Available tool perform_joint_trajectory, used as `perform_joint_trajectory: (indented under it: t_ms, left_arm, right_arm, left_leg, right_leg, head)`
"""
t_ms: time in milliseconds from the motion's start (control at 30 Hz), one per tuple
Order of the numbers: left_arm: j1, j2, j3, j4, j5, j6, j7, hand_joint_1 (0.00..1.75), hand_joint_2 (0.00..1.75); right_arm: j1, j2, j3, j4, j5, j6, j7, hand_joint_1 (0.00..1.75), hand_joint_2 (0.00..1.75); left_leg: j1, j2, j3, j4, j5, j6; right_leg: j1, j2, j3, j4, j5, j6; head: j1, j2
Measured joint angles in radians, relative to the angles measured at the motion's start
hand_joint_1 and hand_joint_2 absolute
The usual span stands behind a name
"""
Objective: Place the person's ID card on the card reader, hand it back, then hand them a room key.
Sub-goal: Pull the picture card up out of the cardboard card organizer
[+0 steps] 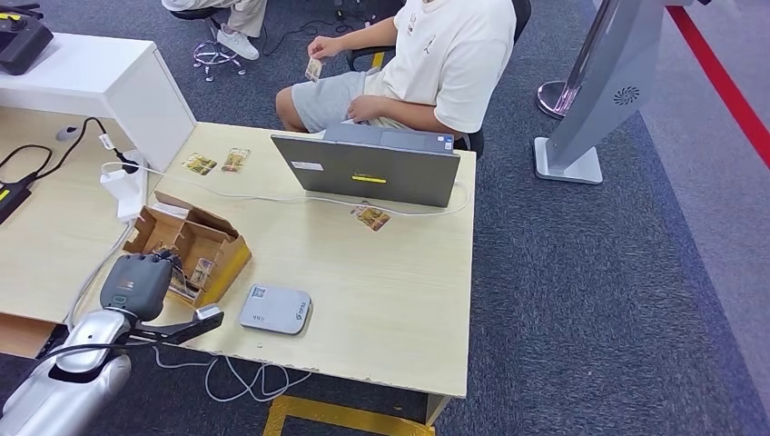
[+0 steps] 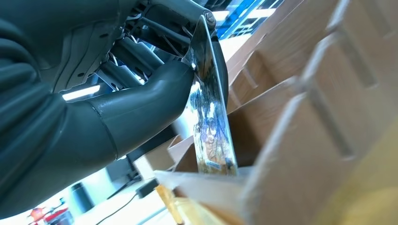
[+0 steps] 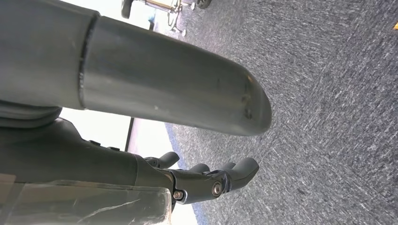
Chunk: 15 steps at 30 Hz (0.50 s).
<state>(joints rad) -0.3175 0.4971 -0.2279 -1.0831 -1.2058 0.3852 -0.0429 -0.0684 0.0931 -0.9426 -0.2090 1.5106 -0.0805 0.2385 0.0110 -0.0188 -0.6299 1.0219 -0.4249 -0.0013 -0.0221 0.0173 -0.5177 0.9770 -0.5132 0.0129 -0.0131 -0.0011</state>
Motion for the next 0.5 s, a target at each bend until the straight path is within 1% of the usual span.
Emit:
perform_joint_trajectory:
  t_ms: [233,500]
  left_arm:
    - [-0.003,-0.007,0.0,-0.023,-0.005,0.038,-0.003,1.75,1.75]
    - [-0.004,-0.009,0.0,-0.036,-0.006,0.04,-0.003,1.75,1.75]
  right_arm:
    - [-0.001,0.0,0.0,0.0,0.001,0.0,-0.002,0.0,0.0]
    - [-0.001,0.0,0.0,0.0,0.002,0.0,-0.003,0.0,0.0]
  left_leg:
    - [0.0,0.0,0.0,0.0,0.0,0.0]
    - [0.0,0.0,0.0,0.0,0.0,0.0]
  right_leg:
    - [0.0,0.0,0.0,0.0,0.0,0.0]
    - [0.0,0.0,0.0,0.0,0.0,0.0]
  head:
    - [0.0,0.0]
    - [0.0,0.0]
